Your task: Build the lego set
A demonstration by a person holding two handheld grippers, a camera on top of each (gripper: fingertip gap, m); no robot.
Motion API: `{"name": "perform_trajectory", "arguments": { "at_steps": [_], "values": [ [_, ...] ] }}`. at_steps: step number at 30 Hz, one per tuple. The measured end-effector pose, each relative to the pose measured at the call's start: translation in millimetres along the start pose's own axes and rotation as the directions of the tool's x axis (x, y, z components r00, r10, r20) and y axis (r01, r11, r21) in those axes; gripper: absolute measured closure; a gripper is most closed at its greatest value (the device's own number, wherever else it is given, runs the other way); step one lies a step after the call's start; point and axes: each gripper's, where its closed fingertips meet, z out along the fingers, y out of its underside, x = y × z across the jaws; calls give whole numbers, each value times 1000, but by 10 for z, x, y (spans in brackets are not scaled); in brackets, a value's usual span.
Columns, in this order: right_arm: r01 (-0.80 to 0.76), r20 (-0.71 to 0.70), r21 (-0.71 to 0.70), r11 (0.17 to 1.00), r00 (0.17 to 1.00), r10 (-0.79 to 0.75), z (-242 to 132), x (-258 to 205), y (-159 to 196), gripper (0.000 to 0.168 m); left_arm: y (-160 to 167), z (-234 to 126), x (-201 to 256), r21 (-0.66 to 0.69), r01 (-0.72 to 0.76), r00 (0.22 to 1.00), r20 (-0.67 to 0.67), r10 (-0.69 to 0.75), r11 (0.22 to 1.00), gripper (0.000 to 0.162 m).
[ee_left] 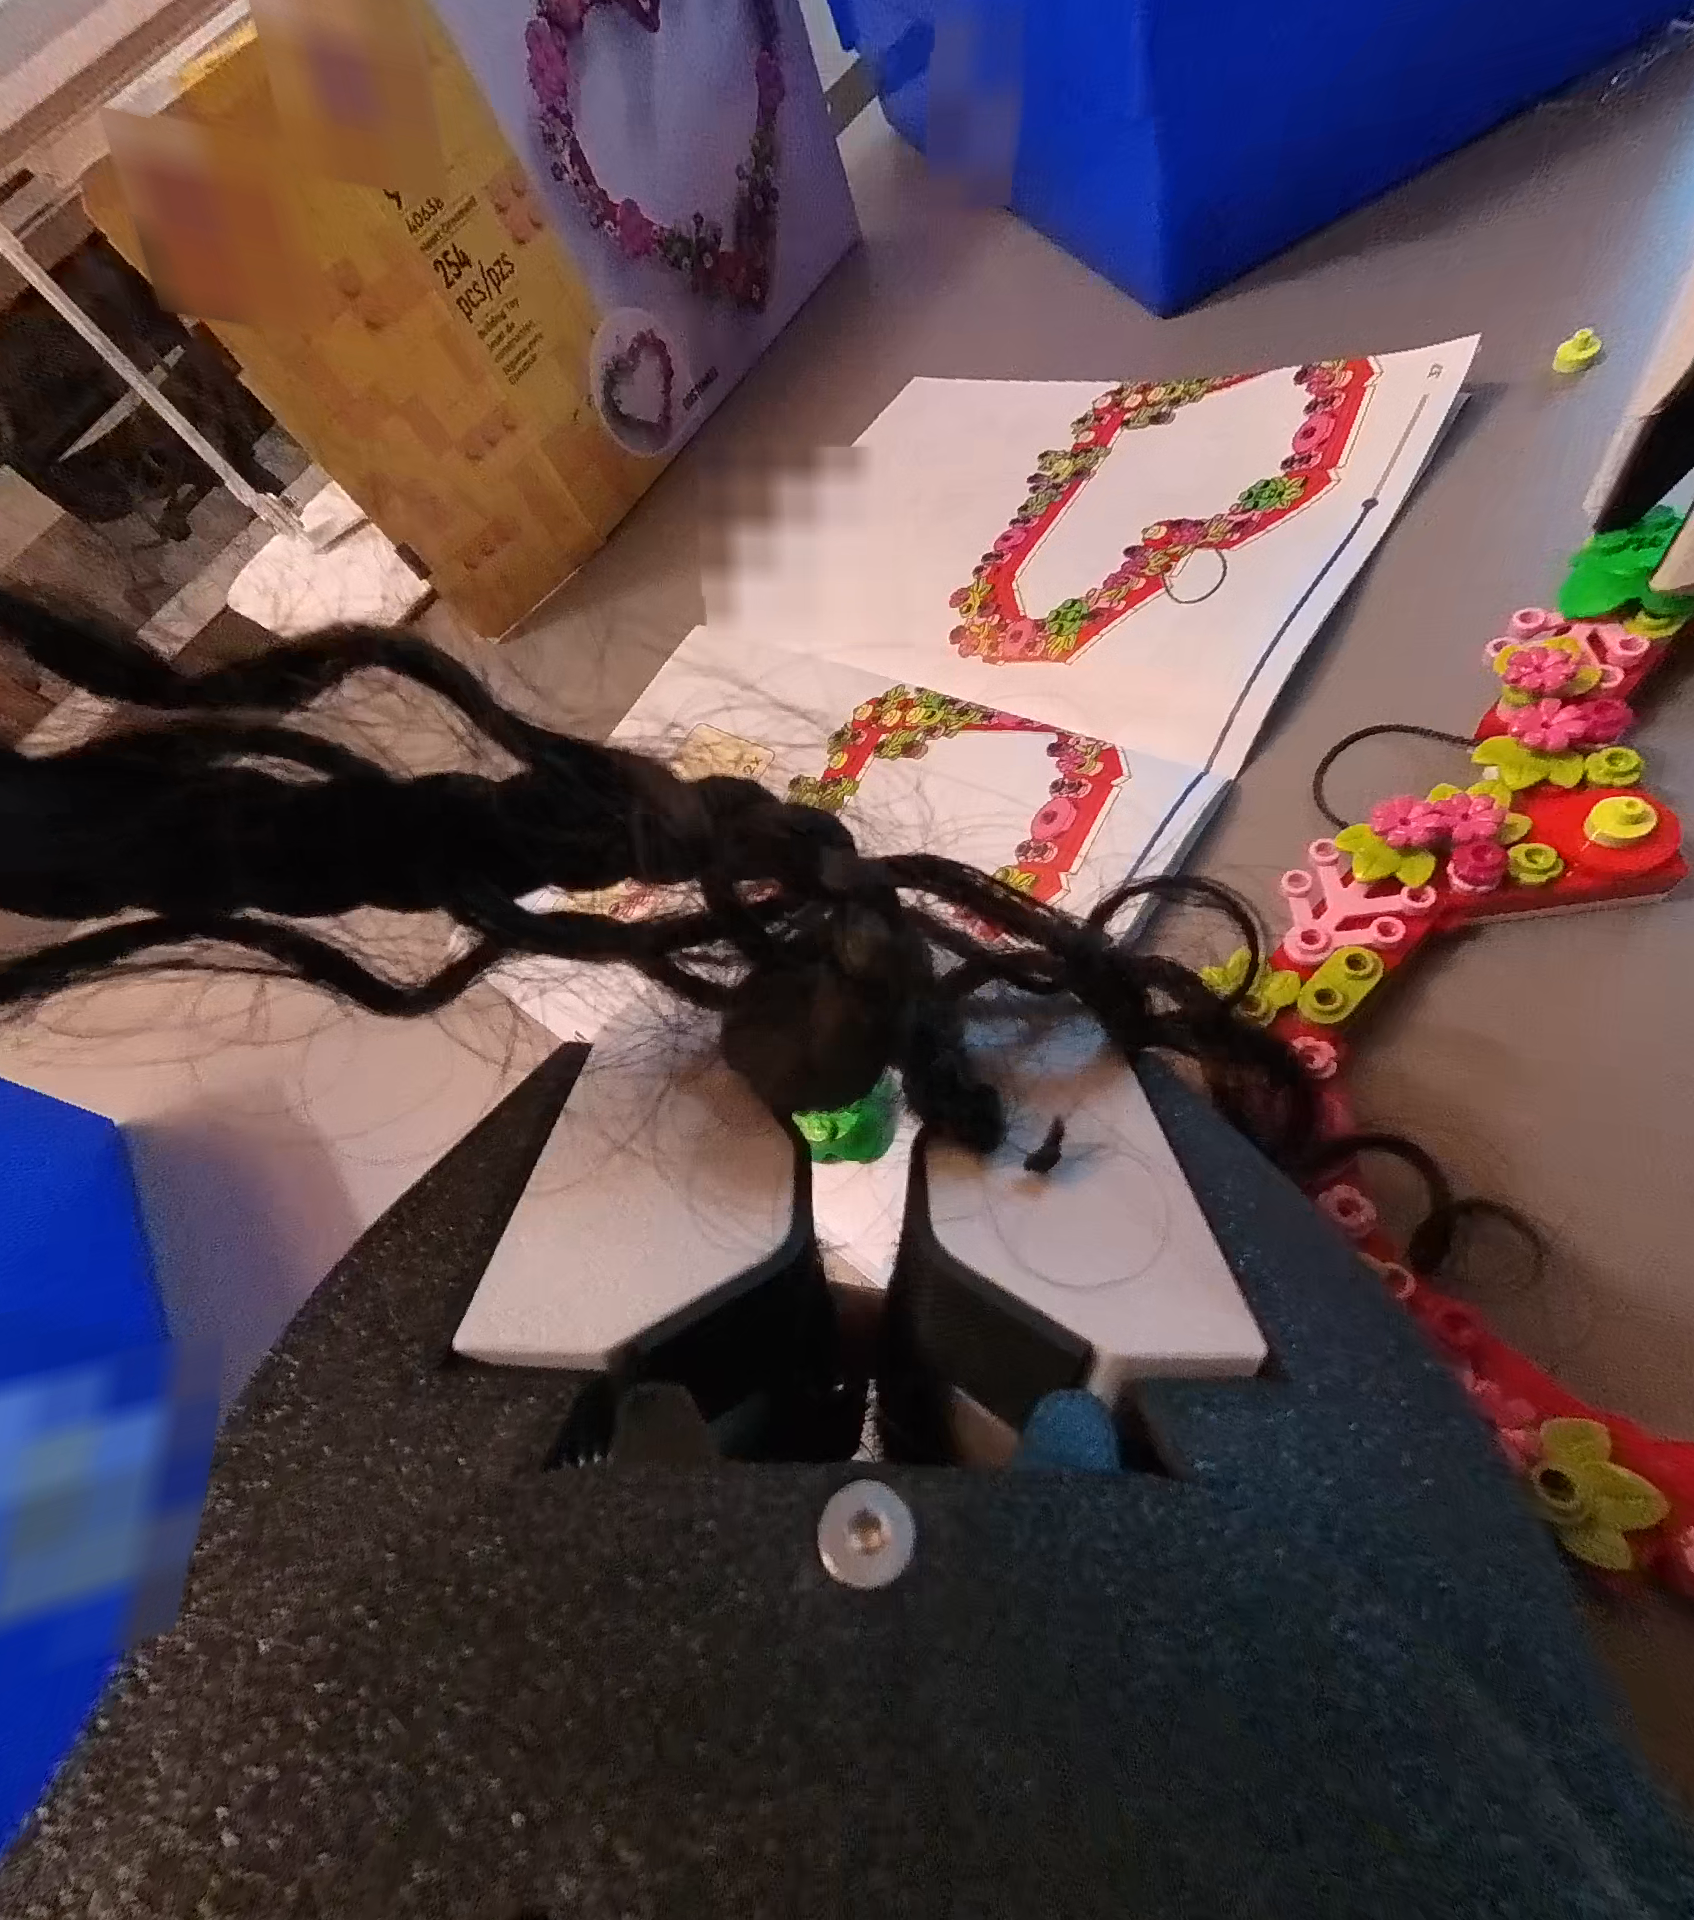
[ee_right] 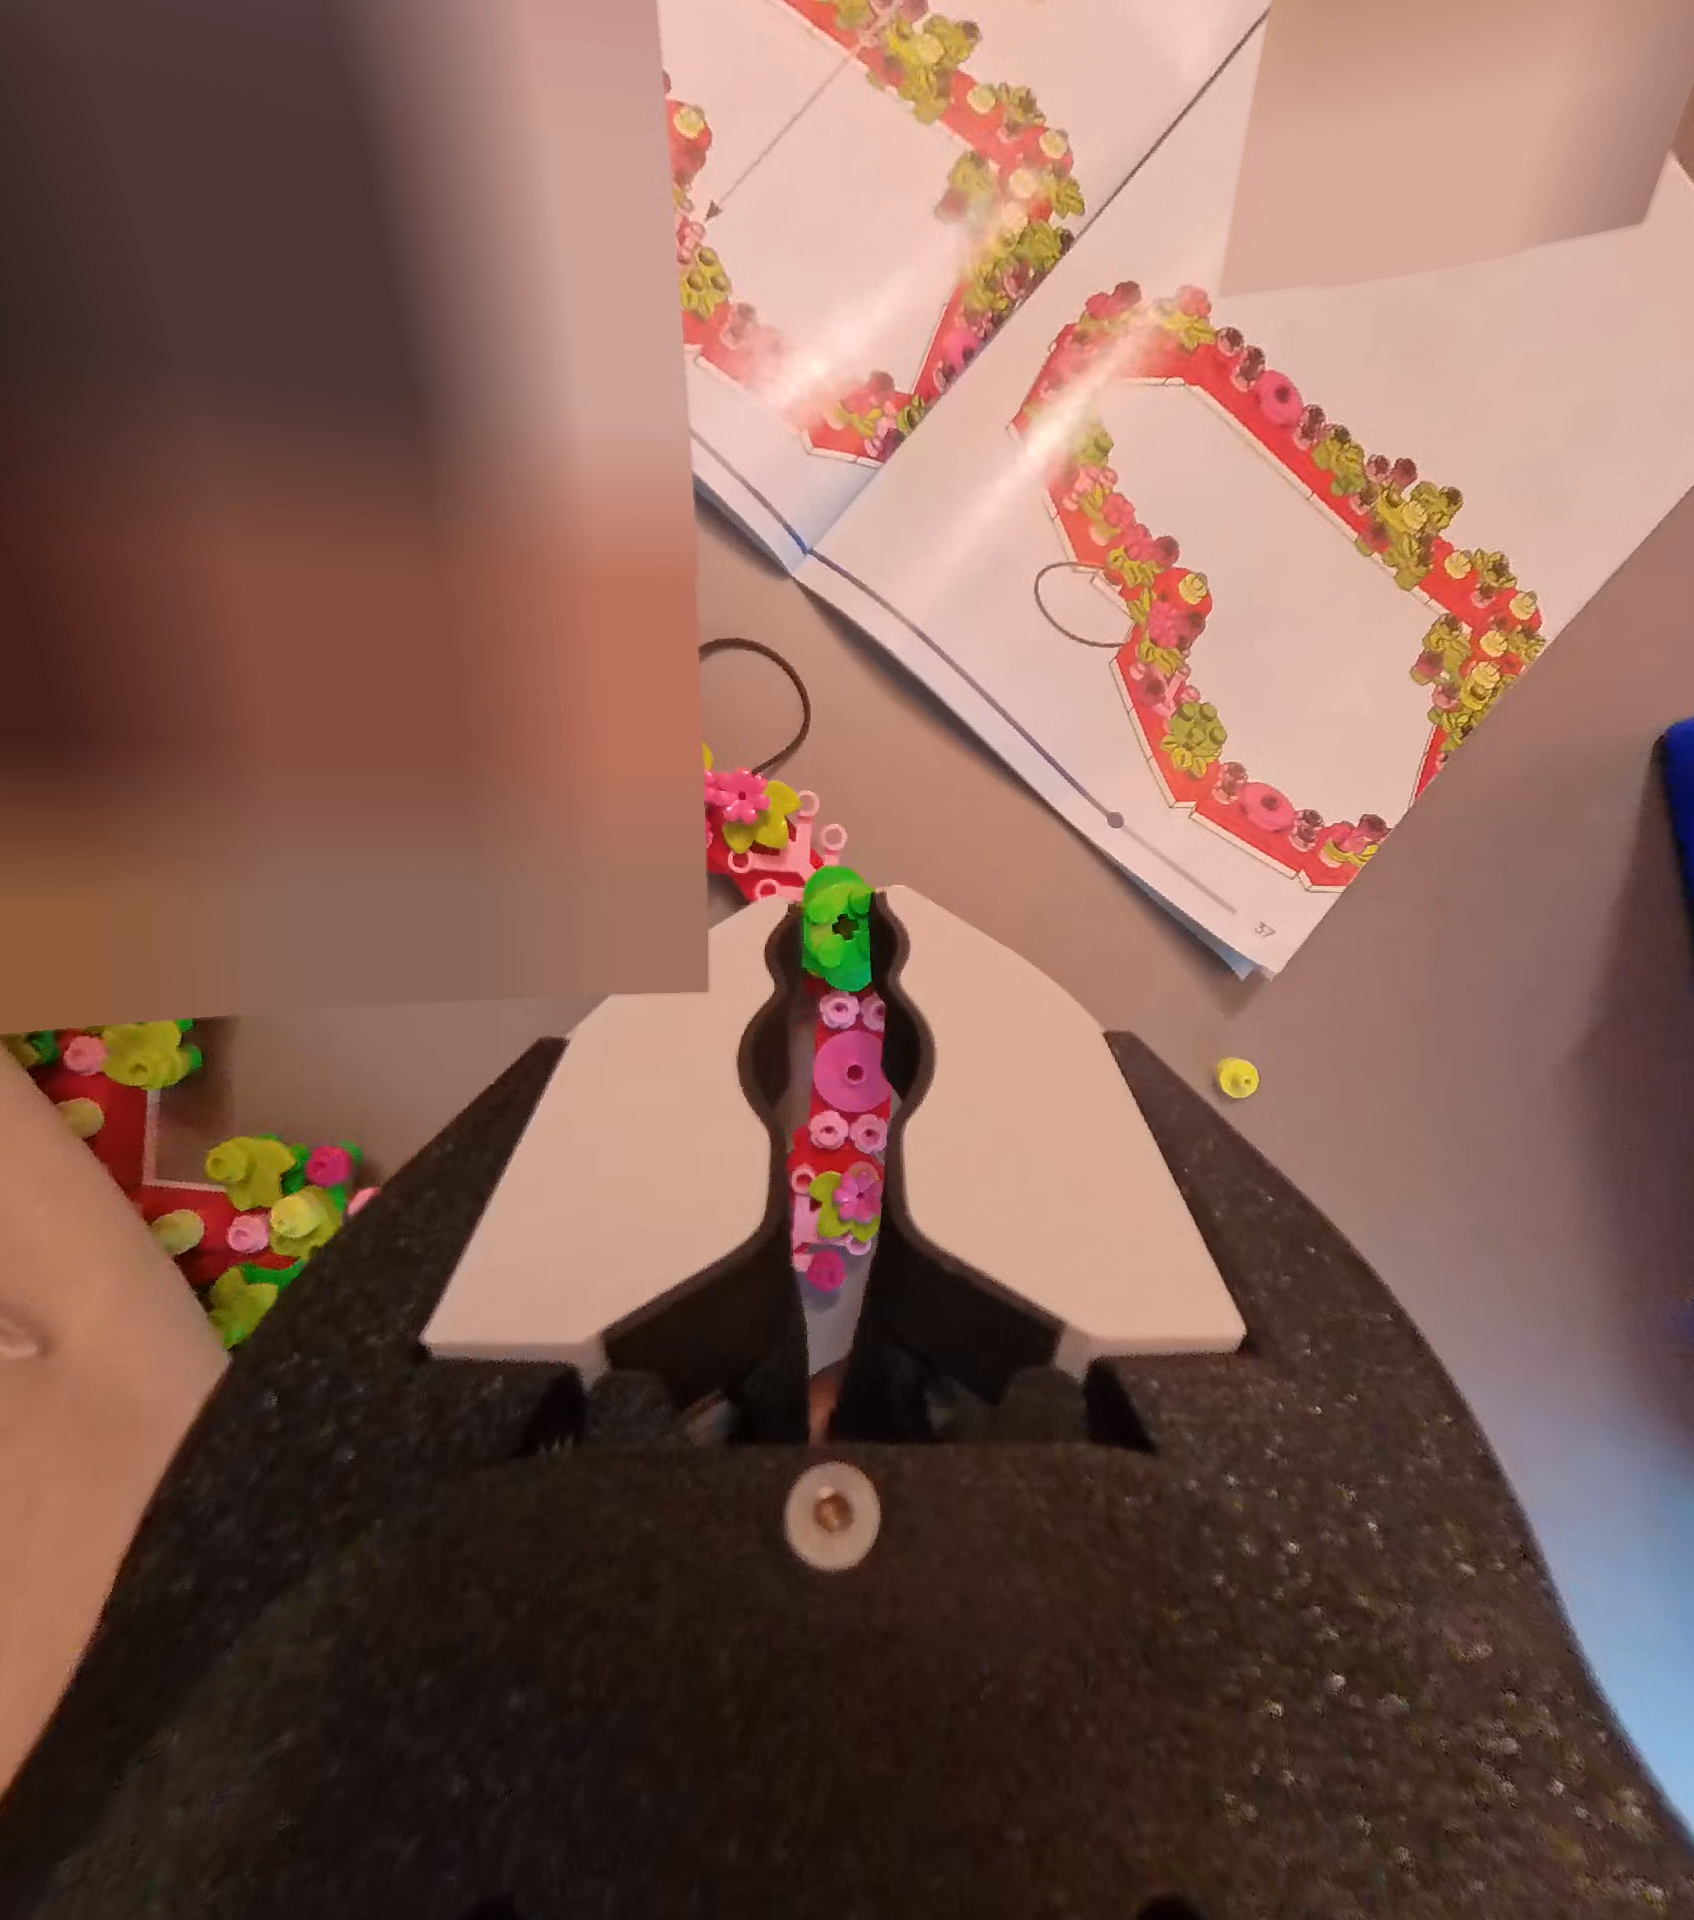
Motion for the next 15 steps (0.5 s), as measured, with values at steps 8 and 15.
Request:
{"name": "perform_trajectory", "arguments": {
  "at_steps": [8,15],
  "values": [
    [-51,-35,4,999,998,51,13,27,-12,156,17,10,10,-11,-9,1000,-5,9,1000,149],
    [-7,-121,-53,999,993,1,31,23,-7,155,54,59,63,-38,-58,998,-17,57,998,149]
  ]
}}
